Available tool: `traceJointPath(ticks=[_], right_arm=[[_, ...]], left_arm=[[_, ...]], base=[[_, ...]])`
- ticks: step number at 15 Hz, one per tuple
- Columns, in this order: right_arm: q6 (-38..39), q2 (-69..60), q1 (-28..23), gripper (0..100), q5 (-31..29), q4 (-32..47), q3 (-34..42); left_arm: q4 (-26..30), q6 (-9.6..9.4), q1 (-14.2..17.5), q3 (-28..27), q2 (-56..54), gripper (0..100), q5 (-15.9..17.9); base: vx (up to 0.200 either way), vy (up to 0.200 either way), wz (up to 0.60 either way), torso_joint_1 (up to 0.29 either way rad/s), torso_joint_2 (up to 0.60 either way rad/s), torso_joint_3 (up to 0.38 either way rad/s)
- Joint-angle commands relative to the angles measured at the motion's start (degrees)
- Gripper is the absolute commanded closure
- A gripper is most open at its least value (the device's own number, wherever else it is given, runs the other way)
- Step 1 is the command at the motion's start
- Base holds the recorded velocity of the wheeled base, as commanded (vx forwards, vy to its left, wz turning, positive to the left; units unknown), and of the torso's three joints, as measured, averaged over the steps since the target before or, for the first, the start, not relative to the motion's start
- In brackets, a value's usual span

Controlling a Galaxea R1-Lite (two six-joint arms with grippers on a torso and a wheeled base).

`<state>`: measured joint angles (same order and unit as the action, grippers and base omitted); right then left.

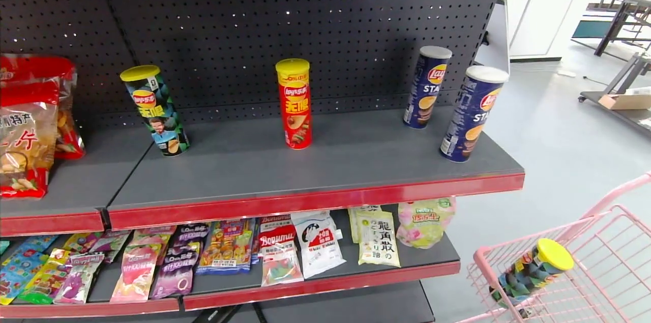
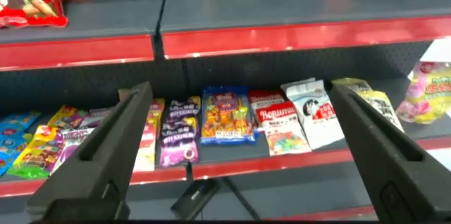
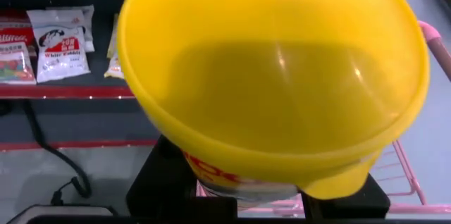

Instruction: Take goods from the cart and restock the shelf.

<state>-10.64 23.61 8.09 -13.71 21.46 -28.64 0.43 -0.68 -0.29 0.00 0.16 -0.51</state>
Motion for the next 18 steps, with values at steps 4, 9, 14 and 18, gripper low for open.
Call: traceJointPath(ticks=[4,9,14,18], right_arm=[[-0.34,-11.84,0.87,100,0.27,0.17,4.82],[0.45,-16.58,0.78,100,0.18,-0.45,6.22],[2.38,-17.72,2.10,100,2.11,-2.03,8.51],[2.38,-17.37,3.42,100,2.29,-2.03,9.48]], left_arm=[[0.01,-0.02,0.03,0.00,0.02,0,-0.02],[0.01,0.07,-0.06,0.00,0.54,0,0.07],[0.10,-1.95,-1.55,-4.48,6.52,0,1.65],[-7.37,0.68,-3.66,-35.16,51.96,0,5.52]], base=[[0.200,0.000,0.00,0.007,0.00,0.002],[0.000,0.000,0.00,0.000,0.00,0.000],[0.000,0.000,0.00,0.000,0.00,0.000],[0.000,0.000,0.00,0.000,0.00,0.000]])
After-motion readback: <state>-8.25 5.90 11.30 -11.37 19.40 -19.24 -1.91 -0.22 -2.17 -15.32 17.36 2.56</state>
